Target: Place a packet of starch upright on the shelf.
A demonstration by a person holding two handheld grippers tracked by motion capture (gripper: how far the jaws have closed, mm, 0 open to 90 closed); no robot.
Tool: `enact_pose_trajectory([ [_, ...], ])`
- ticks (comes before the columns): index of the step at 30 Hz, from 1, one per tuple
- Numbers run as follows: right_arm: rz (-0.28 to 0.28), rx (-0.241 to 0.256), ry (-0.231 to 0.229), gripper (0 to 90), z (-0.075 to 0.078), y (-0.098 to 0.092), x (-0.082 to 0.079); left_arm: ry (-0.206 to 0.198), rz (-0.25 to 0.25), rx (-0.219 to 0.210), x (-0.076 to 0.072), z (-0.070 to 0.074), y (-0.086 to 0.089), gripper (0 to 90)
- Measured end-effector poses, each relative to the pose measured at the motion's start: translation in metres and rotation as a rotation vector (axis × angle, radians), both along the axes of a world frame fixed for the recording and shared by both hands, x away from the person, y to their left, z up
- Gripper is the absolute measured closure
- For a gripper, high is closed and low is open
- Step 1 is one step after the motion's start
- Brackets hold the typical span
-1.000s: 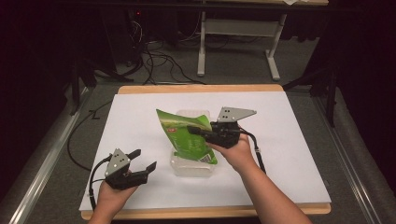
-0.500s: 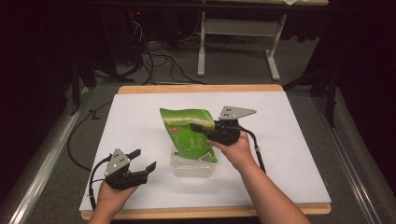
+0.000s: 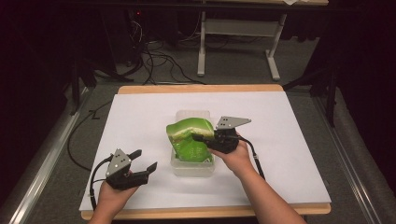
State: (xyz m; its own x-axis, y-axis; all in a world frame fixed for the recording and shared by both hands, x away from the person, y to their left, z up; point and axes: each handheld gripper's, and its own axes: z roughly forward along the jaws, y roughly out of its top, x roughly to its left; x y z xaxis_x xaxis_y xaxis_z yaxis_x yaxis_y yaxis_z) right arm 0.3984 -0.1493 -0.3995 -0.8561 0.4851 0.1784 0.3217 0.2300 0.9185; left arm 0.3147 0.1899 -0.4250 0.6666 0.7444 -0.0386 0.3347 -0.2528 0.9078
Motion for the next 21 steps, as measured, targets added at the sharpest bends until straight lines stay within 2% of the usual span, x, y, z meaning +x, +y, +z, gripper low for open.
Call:
enact_pose_trajectory([
  [3, 0.002, 0.021, 0.012, 90.0, -0.005, -0.001, -0.001, 0.002, -0.002, 0.001, 0.000, 0.000, 0.000, 26.1],
  [9, -0.004, 0.015, 0.002, 89.8, -0.009, 0.000, -0.001, 0.000, -0.001, 0.001, 0.000, 0.000, 0.000, 26.1],
  [21, -0.009, 0.013, 0.022, 89.3, -0.018, -0.004, -0.005, 0.002, -0.006, 0.007, 0.000, 0.000, -0.001, 26.2],
])
